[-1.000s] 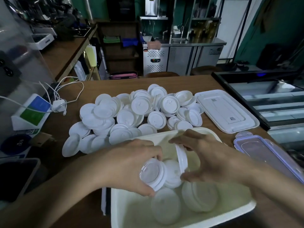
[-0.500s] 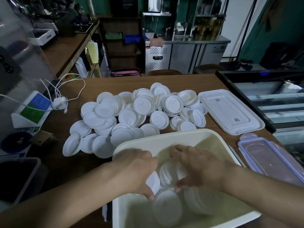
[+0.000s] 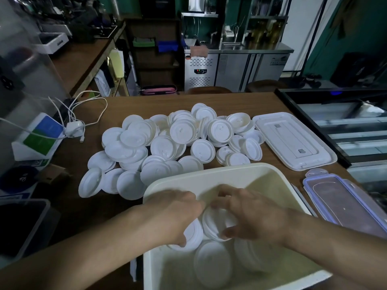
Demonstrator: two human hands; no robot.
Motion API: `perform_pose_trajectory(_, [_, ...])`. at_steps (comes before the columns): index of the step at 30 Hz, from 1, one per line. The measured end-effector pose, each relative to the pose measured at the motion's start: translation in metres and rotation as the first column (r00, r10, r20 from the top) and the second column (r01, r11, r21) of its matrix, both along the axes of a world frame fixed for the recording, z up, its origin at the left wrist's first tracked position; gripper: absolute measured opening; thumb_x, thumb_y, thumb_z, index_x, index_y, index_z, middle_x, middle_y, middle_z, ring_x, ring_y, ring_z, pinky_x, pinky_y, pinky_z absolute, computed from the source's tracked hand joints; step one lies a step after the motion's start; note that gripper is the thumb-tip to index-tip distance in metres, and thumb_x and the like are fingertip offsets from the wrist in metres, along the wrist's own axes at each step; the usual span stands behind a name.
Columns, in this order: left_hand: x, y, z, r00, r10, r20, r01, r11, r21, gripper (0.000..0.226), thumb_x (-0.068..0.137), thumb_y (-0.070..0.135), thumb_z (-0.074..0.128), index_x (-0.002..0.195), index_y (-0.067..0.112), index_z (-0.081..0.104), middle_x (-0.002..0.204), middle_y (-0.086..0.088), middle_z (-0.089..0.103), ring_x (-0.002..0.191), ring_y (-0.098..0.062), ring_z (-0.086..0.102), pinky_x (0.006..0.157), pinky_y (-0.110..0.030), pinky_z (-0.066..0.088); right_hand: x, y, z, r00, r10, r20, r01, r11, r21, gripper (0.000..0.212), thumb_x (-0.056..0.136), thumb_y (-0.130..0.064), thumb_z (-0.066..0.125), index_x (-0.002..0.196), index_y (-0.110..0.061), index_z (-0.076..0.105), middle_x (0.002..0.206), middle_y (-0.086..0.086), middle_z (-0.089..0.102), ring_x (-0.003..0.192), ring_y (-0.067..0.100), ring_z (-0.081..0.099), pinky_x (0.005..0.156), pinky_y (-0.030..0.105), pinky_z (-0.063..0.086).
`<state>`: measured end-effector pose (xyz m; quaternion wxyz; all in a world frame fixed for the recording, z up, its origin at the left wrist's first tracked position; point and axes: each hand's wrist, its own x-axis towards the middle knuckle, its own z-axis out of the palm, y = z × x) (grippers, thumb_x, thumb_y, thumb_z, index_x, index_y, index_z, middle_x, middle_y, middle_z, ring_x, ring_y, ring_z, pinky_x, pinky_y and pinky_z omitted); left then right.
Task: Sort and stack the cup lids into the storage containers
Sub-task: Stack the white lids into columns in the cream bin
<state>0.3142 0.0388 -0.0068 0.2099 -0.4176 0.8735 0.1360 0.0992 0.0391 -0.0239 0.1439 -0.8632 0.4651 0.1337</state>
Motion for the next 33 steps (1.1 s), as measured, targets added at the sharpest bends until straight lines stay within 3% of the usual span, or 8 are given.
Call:
perform_pose_trajectory(4, [0.004,0.000,-0.002,0.997,0.016,-0.077,-0.013,0.999,0.039,0.044,0.089,0.034,0.076,0.124,0.022,0.053,0.104,0.005,0.045,0.093,-0.017,0.049,0.053,-0.019,0.018,0.000,-0.002,0.001,1.000,-0.013,0.013,0.013,1.000,0.000,0.062,0.083,-0.050,0.077,0.137,-0.030,0.053,0.138,-0.012,0.040,0.111,0.020,0.060,0.091,0.035,0.050])
perform_pose_trajectory(8, [0.006,0.000,-0.003,0.997,-0.037,-0.063,0.040,0.998,0.042,0.039,0.090,0.036,0.074,0.124,0.025,0.058,0.117,0.002,0.058,0.097,-0.018,0.052,0.054,-0.017,0.016,0.002,-0.002,0.002,1.000,-0.021,0.012,0.021,1.000,0.021,0.062,0.084,-0.047,0.077,0.139,-0.030,0.053,0.141,-0.013,0.041,0.114,0.018,0.059,0.086,0.027,0.044])
perform_pose_trajectory(12, [0.006,-0.003,-0.008,0.997,-0.061,-0.047,0.063,0.997,0.046,0.036,0.091,0.032,0.074,0.124,0.027,0.060,0.120,0.001,0.061,0.109,-0.023,0.061,0.055,-0.019,0.022,0.006,0.000,0.002,0.999,0.001,-0.034,-0.001,1.000,0.000,0.062,0.086,-0.048,0.075,0.140,-0.030,0.051,0.141,-0.010,0.043,0.112,0.022,0.062,0.085,0.030,0.045])
perform_pose_trajectory(15, [0.007,-0.003,-0.012,0.996,-0.068,-0.051,0.069,0.997,0.026,0.036,0.091,0.032,0.074,0.124,0.029,0.061,0.120,0.002,0.061,0.108,-0.023,0.060,0.068,-0.026,0.034,0.009,0.001,0.001,0.997,0.012,-0.080,-0.014,1.000,-0.022,0.062,0.086,-0.049,0.074,0.139,-0.027,0.051,0.138,-0.006,0.045,0.109,0.027,0.063,0.084,0.034,0.048])
perform_pose_trajectory(21, [0.006,-0.002,-0.012,0.997,-0.050,-0.056,0.052,0.998,0.029,0.036,0.091,0.032,0.073,0.125,0.029,0.062,0.122,0.001,0.061,0.112,-0.024,0.061,0.076,-0.031,0.040,0.007,-0.001,0.003,0.999,0.021,-0.038,-0.022,0.999,-0.034,0.062,0.084,-0.053,0.075,0.137,-0.030,0.053,0.137,-0.010,0.046,0.111,0.022,0.062,0.085,0.032,0.048])
perform_pose_trajectory(26, [0.007,-0.001,0.007,0.985,-0.033,-0.170,0.040,0.999,0.036,0.038,0.091,0.044,0.075,0.124,0.035,0.059,0.123,0.010,0.054,0.116,-0.020,0.055,0.092,-0.039,0.052,-0.003,-0.004,0.019,0.994,-0.014,0.113,0.029,0.990,-0.139,0.062,0.081,-0.065,0.072,0.133,-0.035,0.056,0.137,-0.018,0.051,0.118,0.014,0.060,0.090,0.032,0.050])
perform_pose_trajectory(30, [0.014,-0.005,0.037,0.934,0.006,-0.356,0.023,0.997,0.077,0.037,0.089,0.054,0.075,0.121,0.041,0.060,0.105,0.022,0.054,0.105,0.003,0.050,0.085,-0.020,0.045,-0.009,-0.002,0.040,0.915,-0.049,0.399,0.111,0.985,-0.135,0.048,0.077,-0.060,0.081,0.114,-0.033,0.068,0.098,-0.023,0.060,0.093,0.002,0.061,0.075,0.026,0.053])
perform_pose_trajectory(33, [0.023,-0.013,0.058,0.862,0.047,-0.504,-0.013,0.997,0.071,0.035,0.086,0.055,0.078,0.117,0.041,0.067,0.100,0.023,0.061,0.098,0.005,0.059,0.079,-0.015,0.049,-0.009,-0.005,0.059,0.838,-0.048,0.544,0.152,0.977,-0.148,0.040,0.078,-0.052,0.085,0.107,-0.029,0.073,0.089,-0.020,0.065,0.088,0.003,0.065,0.068,0.016,0.051])
